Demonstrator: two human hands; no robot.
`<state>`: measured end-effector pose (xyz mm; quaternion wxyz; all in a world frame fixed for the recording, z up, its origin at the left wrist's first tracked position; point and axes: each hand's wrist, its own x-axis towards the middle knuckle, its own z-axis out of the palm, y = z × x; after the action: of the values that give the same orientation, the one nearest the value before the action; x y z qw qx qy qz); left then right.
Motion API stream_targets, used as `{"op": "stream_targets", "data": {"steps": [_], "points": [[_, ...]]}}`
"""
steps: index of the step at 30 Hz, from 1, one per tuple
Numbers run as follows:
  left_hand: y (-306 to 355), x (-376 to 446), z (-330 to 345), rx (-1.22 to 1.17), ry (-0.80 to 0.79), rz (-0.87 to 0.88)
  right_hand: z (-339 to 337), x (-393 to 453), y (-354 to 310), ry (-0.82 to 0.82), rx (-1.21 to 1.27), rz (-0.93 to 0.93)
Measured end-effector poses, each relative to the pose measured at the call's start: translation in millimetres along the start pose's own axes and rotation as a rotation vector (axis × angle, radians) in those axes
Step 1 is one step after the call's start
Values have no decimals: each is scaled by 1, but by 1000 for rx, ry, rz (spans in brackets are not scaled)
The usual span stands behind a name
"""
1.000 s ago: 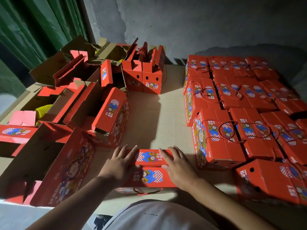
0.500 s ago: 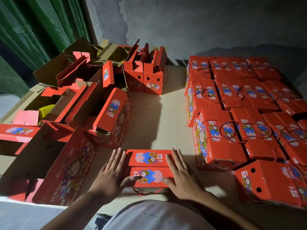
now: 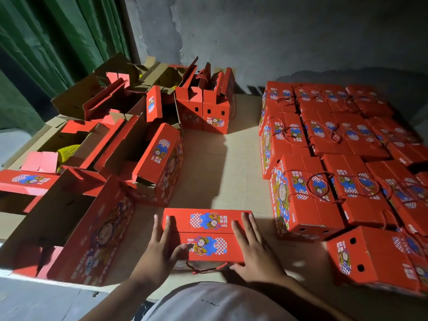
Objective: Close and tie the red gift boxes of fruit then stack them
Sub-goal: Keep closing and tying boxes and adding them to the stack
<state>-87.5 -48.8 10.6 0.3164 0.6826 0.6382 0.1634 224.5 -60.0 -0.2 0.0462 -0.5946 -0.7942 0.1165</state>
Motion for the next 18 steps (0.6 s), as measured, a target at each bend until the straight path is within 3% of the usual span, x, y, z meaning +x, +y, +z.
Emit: {"op": "stream_targets", "data": {"steps": [4,8,11,15,18], "points": [[1,3,3,-81,-21,-42,2,3,-20,-9,-123,7],[-5,2,-7,-95,-62,-3,3,12,-49,34,-235,-208],[-9,-11,-9,-196,7,-41,1,17,-57,126,-176,-281],[-24,-42,-8,-281,122,-151,-16,41,-62,149,-13,-69],[-36,-61,-8,-315,133,-216,-38,81,-52,-69,-17,182]]}}
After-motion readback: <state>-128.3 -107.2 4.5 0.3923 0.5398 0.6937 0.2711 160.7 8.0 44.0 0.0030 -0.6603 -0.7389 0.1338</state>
